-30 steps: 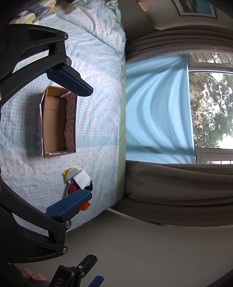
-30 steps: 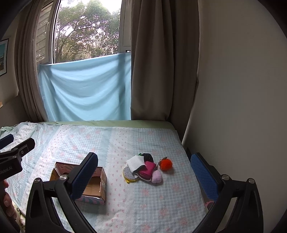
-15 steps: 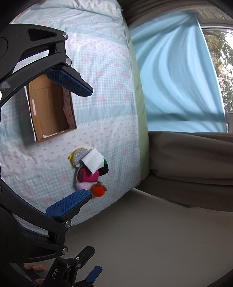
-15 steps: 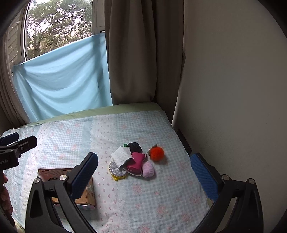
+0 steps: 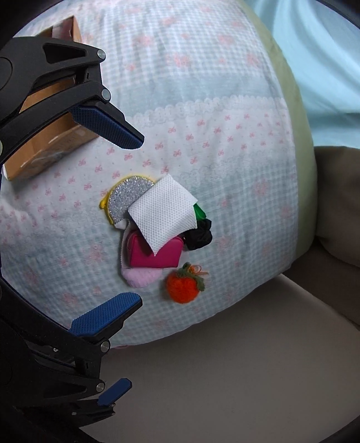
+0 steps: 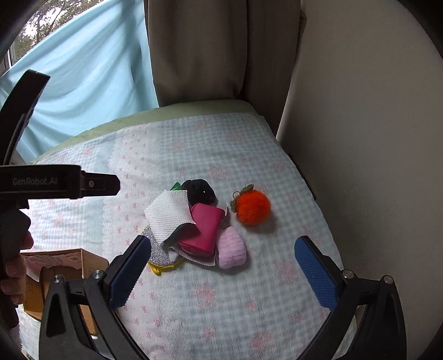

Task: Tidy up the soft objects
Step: 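Move both grippers toward the pile of soft items, then grasp the white mesh cloth with left gripper while right grasps pink pouch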

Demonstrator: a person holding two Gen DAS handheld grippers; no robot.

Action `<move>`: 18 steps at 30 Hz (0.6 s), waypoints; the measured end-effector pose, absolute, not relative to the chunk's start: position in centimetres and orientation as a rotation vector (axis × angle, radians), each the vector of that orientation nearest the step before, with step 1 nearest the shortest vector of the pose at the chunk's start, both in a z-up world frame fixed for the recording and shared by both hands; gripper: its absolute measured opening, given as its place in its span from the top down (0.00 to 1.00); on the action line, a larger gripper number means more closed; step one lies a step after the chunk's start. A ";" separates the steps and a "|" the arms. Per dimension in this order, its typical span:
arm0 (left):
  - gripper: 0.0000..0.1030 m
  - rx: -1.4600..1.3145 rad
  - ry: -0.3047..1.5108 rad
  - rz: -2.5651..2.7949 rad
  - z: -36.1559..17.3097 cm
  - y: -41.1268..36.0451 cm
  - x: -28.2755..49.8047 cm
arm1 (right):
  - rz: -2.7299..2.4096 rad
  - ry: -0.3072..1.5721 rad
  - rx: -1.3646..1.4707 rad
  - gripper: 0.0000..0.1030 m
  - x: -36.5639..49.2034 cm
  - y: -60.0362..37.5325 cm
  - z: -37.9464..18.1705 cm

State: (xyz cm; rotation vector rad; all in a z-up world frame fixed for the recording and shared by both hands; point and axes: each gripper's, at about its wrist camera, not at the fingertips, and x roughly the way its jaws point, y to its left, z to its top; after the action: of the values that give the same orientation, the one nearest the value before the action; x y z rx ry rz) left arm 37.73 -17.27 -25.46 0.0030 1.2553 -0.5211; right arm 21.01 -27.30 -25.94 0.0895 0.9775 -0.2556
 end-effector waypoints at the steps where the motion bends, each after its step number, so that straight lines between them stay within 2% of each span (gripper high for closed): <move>1: 0.00 -0.002 1.283 -0.526 -27.1 -17.9 38.6 | -0.249 0.985 0.089 0.00 21.6 -27.4 -27.0; 9: 0.03 -0.110 1.456 -0.516 -37.5 -21.2 42.6 | -0.174 1.033 0.074 0.00 25.5 -27.4 -35.3; 10: 0.04 -0.122 1.469 -0.513 -38.4 -21.5 43.0 | -0.169 1.040 0.066 0.03 25.9 -27.4 -36.3; 13: 0.13 -0.147 1.504 -0.500 -40.9 -21.8 43.8 | -0.144 1.054 0.056 0.09 27.2 -27.5 -38.7; 18: 0.21 -0.206 1.543 -0.482 -43.7 -21.4 44.4 | -0.099 1.058 0.033 0.12 28.7 -27.3 -41.1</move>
State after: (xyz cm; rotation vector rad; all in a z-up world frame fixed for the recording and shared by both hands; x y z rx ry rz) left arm 44.41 -21.43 -43.71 -0.2060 1.5434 -0.4815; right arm 28.67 -27.33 -41.13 0.0335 1.0578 -0.0992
